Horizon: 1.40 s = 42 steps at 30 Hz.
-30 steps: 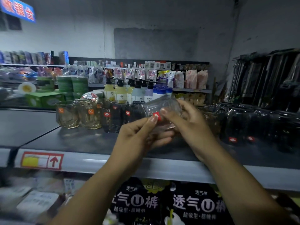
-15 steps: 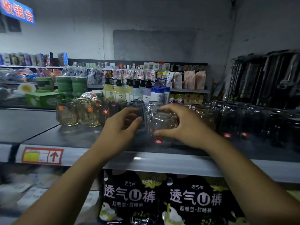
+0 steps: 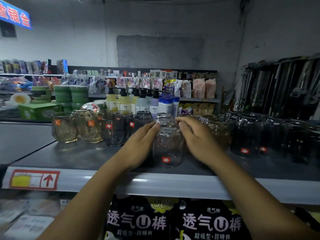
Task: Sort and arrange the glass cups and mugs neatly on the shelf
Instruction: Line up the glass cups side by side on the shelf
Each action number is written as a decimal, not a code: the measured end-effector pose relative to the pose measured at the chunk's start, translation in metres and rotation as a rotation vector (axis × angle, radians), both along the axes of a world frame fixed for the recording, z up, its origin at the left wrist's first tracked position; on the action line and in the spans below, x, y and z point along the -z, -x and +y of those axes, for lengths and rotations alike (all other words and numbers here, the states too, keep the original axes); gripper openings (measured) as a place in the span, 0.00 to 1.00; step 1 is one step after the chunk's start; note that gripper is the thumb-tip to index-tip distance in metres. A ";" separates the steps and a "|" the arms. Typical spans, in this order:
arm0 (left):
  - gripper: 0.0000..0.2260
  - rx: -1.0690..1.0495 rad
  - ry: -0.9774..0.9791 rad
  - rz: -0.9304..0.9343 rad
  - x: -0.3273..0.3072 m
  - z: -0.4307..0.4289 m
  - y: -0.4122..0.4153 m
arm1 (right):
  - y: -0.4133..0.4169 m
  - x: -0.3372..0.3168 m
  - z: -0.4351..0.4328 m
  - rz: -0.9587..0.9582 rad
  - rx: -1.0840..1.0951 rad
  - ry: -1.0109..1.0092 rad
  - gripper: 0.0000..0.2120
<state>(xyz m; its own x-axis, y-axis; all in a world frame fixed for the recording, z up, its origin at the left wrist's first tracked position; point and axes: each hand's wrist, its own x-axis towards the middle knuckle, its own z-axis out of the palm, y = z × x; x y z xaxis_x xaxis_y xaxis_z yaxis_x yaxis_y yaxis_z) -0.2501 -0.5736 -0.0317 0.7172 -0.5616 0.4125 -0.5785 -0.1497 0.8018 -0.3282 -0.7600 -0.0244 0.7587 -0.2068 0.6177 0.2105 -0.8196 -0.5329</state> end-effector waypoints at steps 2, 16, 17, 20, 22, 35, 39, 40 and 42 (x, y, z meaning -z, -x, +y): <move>0.31 0.029 -0.005 0.026 0.005 0.001 -0.005 | -0.004 0.008 0.001 -0.023 -0.006 -0.018 0.14; 0.30 0.118 0.092 -0.032 0.007 0.017 -0.005 | 0.007 0.014 -0.001 0.173 -0.266 -0.251 0.22; 0.30 0.135 0.094 -0.006 0.006 0.018 -0.005 | 0.007 0.014 -0.001 0.165 -0.279 -0.255 0.20; 0.32 0.122 0.096 -0.011 0.006 0.018 -0.005 | 0.005 0.017 -0.003 0.158 -0.268 -0.277 0.17; 0.32 0.089 0.111 -0.021 0.007 0.016 -0.006 | 0.002 0.018 -0.002 0.170 -0.236 -0.264 0.23; 0.32 0.074 0.170 0.016 0.007 0.012 -0.002 | 0.002 0.016 0.000 0.172 -0.184 -0.234 0.10; 0.30 0.085 0.161 -0.016 0.007 0.012 0.001 | 0.002 0.016 -0.001 0.166 -0.141 -0.192 0.25; 0.28 0.089 0.166 -0.018 0.006 0.013 0.003 | 0.003 0.015 0.000 0.151 -0.130 -0.175 0.27; 0.20 0.064 0.233 -0.033 0.005 0.014 0.002 | 0.007 0.011 0.003 0.063 -0.111 -0.100 0.26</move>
<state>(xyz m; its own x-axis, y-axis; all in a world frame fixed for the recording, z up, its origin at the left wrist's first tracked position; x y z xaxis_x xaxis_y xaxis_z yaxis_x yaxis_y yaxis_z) -0.2523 -0.5599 -0.0370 0.6674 -0.4923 0.5588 -0.6074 0.0743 0.7909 -0.3349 -0.7573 -0.0355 0.8170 -0.1773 0.5488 0.2608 -0.7352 -0.6257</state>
